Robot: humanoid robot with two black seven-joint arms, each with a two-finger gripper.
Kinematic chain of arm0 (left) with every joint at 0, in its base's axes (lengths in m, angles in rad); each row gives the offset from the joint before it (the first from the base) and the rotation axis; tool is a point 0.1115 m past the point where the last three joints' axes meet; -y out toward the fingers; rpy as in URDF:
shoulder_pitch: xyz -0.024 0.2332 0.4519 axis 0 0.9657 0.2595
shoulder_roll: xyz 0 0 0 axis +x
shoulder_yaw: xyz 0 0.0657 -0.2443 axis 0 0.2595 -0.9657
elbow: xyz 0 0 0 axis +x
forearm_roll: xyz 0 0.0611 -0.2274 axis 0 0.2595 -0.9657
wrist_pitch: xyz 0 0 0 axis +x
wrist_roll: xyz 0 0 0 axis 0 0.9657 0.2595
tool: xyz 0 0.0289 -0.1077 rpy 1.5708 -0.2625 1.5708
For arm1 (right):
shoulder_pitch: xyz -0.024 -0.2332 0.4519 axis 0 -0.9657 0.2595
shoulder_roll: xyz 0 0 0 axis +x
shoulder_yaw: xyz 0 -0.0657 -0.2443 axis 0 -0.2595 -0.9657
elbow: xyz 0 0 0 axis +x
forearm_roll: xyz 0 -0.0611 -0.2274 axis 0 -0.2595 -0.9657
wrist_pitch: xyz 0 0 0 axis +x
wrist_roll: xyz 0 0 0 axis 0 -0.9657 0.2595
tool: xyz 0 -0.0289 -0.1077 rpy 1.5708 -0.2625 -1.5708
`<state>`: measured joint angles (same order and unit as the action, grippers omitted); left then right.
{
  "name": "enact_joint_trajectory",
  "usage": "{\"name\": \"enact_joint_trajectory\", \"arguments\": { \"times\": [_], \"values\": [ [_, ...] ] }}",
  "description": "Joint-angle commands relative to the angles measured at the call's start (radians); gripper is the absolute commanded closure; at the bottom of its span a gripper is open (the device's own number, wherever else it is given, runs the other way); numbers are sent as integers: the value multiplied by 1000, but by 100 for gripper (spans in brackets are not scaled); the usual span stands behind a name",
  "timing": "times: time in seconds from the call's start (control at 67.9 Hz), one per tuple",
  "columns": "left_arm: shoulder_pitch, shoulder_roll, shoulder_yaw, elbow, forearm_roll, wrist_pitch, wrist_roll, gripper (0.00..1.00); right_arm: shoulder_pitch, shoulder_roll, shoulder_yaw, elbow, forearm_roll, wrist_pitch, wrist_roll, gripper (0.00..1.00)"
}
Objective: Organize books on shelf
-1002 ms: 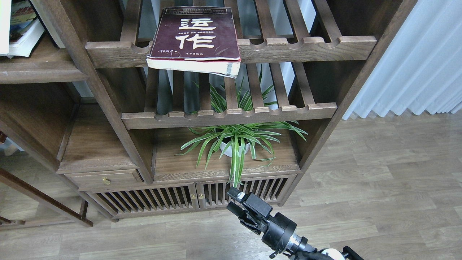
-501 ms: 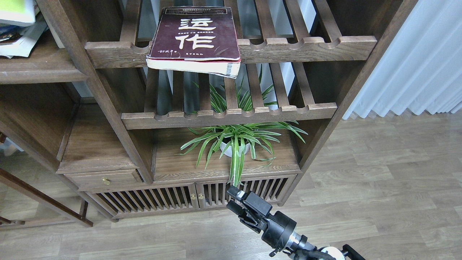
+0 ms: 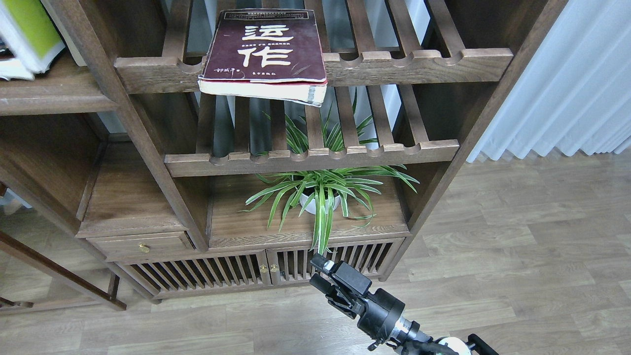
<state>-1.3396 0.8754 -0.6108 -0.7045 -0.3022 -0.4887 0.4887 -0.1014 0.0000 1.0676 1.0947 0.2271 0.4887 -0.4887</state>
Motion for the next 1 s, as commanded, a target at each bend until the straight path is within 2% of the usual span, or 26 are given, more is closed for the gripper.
{"name": "enact_joint_trajectory", "arguments": {
  "times": [0.0, 0.192, 0.221, 0.28, 0.604, 0.737, 0.855, 0.987],
  "values": [
    [10, 27, 5, -56, 8, 0, 0, 1, 0, 0, 0, -1, 1, 0, 0, 1],
    [34, 126, 28, -176, 103, 0, 0, 1, -4, 0, 0, -2, 4, 0, 0, 1],
    [63, 171, 37, -228, 104, 0, 0, 1, -7, 0, 0, -2, 5, 0, 0, 1],
    [97, 203, 49, -259, 104, 0, 0, 1, -9, 0, 0, -2, 5, 0, 0, 1],
    [284, 329, 97, -357, 104, 0, 0, 0, -4, 0, 11, -1, 8, 0, 0, 1],
    [362, 387, 137, -464, 95, 0, 0, 0, -4, 0, 32, 10, 8, 0, 0, 1],
    [413, 396, 178, -500, 95, 0, 0, 0, -4, 0, 55, 25, 8, 0, 0, 1],
    [545, 347, 267, -562, 60, 0, 0, 1, -8, 0, 110, 73, 8, 0, 0, 1]
  ]
}}
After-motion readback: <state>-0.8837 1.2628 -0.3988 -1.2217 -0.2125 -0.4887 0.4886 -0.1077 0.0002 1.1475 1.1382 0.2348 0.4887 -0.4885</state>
